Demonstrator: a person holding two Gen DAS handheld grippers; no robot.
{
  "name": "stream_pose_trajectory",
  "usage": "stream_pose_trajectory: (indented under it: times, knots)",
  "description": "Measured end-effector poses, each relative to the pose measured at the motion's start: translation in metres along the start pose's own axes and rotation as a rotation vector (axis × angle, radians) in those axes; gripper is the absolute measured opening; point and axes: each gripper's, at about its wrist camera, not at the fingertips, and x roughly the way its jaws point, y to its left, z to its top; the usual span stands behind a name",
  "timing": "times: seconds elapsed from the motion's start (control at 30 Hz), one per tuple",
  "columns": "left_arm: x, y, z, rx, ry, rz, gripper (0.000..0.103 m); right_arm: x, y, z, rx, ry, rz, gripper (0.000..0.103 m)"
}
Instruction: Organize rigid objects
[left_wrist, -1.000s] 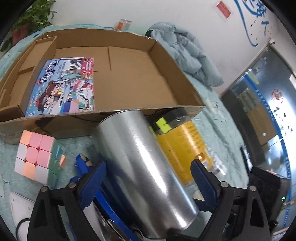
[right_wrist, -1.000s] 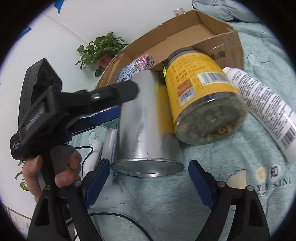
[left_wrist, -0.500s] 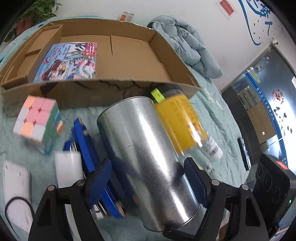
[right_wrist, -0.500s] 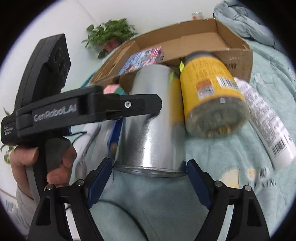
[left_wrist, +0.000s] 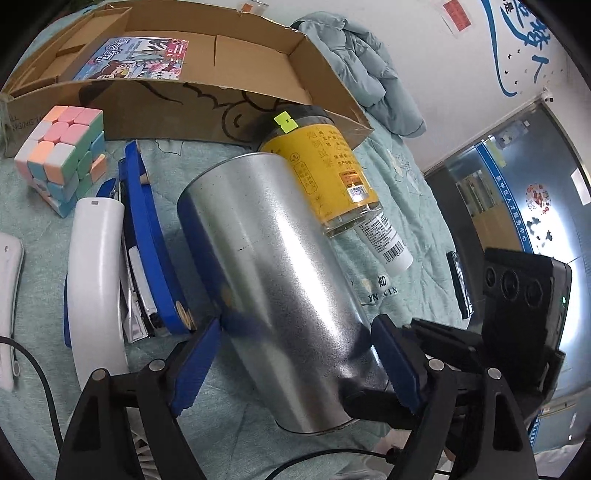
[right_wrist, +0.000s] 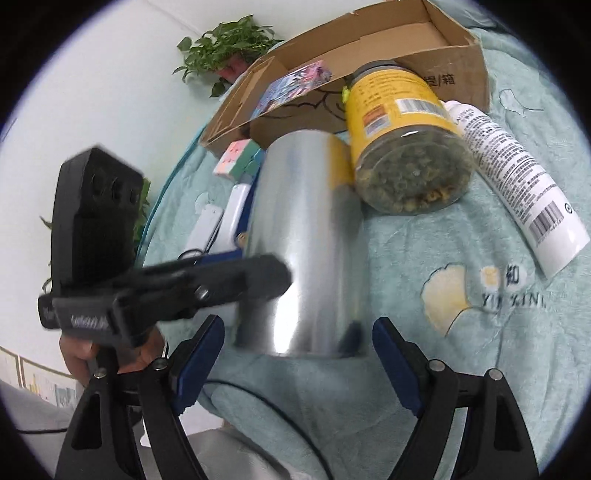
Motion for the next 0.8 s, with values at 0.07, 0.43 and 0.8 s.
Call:
stream_pose_trajectory:
  times: [0.07, 0.43, 0.8]
  knots:
    - [0.003, 0.003, 0.004, -0.008, 0.004, -0.004, 0.085, 0.008, -0.004, 0.007, 0.010, 0.018, 0.008, 0.083]
    - [0.012, 0.002, 0.001, 0.005, -0.012, 0.025, 0.088, 0.059, 0.033, 0.012, -0.080, 0.021, -0.190, 0.086]
    - [-0.009, -0.015, -0.006, 0.113, -0.080, 0.038, 0.087, 0.048, 0.044, -0.002, -0.064, -0.061, -0.198, 0.086]
